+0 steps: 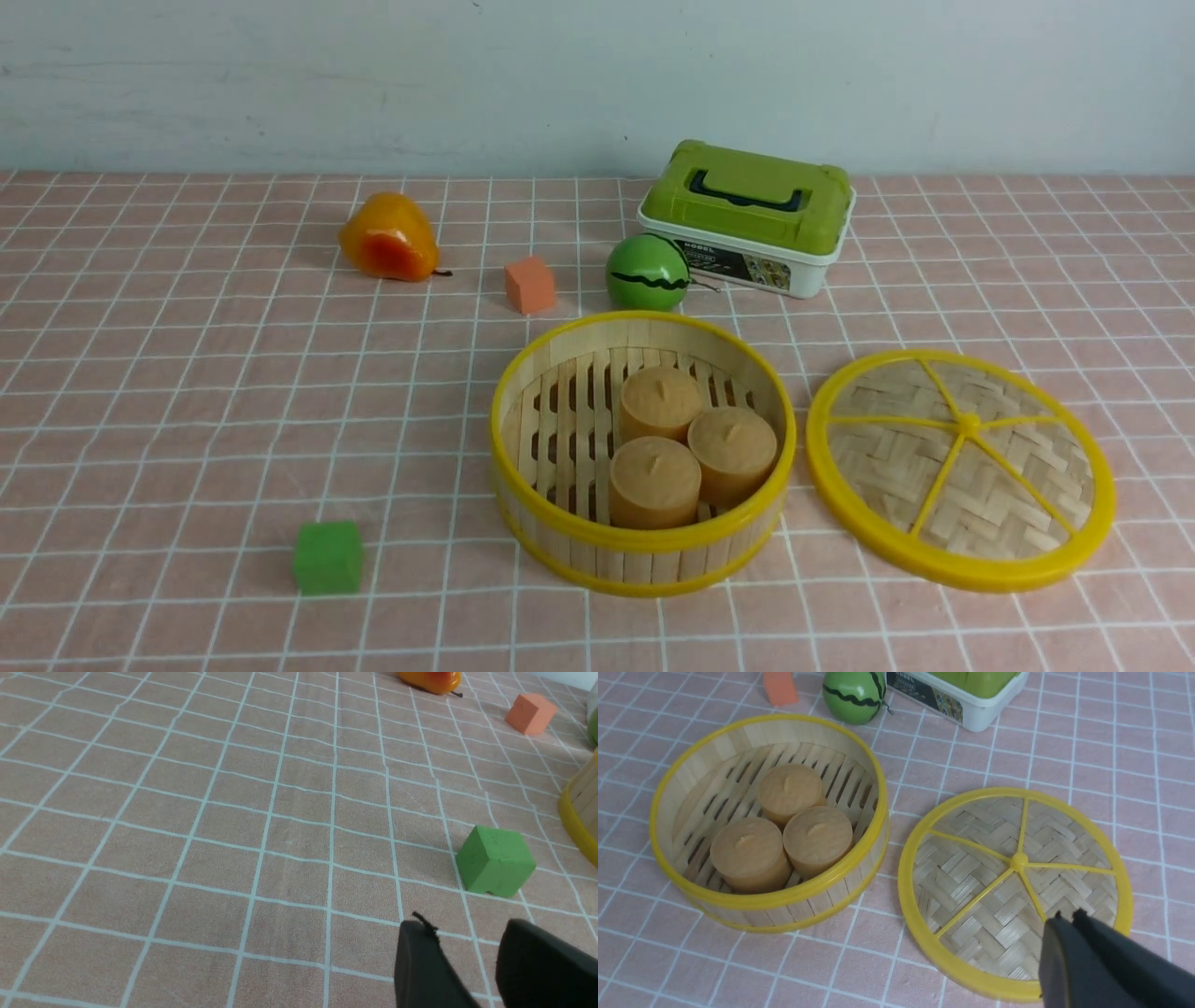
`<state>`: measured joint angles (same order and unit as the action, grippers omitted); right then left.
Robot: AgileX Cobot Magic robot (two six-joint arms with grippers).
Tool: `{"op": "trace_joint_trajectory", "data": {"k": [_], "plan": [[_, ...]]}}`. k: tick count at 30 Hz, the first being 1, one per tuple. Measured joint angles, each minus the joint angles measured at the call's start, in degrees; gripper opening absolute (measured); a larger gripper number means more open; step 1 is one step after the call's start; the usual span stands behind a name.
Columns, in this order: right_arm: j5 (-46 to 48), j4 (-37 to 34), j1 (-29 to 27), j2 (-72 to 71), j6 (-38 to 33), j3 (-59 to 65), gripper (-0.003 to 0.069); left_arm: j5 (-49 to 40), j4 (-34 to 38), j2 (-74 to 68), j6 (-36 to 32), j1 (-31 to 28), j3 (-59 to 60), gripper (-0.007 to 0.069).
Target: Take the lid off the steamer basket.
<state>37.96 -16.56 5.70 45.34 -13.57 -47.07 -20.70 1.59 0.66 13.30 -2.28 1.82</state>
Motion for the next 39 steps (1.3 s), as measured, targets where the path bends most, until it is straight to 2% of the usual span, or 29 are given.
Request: {"op": "trace_joint_trajectory", "data": {"k": [20, 22, 26, 30, 31, 34, 37, 39], "plan": [[-1.5, -0.9, 0.0, -2.2, 0.0, 0.9, -0.0006, 0.0, 0.0, 0.0, 0.0, 0.0, 0.0, 0.0239], [-1.9, -2.6, 0.0, -4.8, 0.0, 2.9, -0.0006, 0.0, 0.0, 0.0, 0.0, 0.0, 0.0, 0.0239], [-4.2, -1.8, 0.0, -10.1, 0.1, 6.2, -0.0006, 0.0, 0.0, 0.0, 0.0, 0.0, 0.0, 0.0239], [-16.9, 2.6, 0.0, -21.1, 3.3, 18.4, -0.0008, 0.0, 0.0, 0.0, 0.0, 0.0, 0.0, 0.0239], [-16.9, 2.6, 0.0, -21.6, 3.6, 19.1, -0.0009, 0.0, 0.0, 0.0, 0.0, 0.0, 0.0, 0.0239], [-29.7, 8.3, 0.0, -31.1, 9.5, 32.6, -0.0023, 0.0, 0.0, 0.0, 0.0, 0.0, 0.0, 0.0239], [-35.5, 13.5, -0.1, -38.9, 14.5, 42.6, -0.0024, 0.0, 0.0, 0.0, 0.0, 0.0, 0.0, 0.0239], [-35.6, 15.1, -0.6, -42.1, 16.8, 46.1, -0.0024, 0.0, 0.0, 0.0, 0.0, 0.0, 0.0, 0.0239]]}}
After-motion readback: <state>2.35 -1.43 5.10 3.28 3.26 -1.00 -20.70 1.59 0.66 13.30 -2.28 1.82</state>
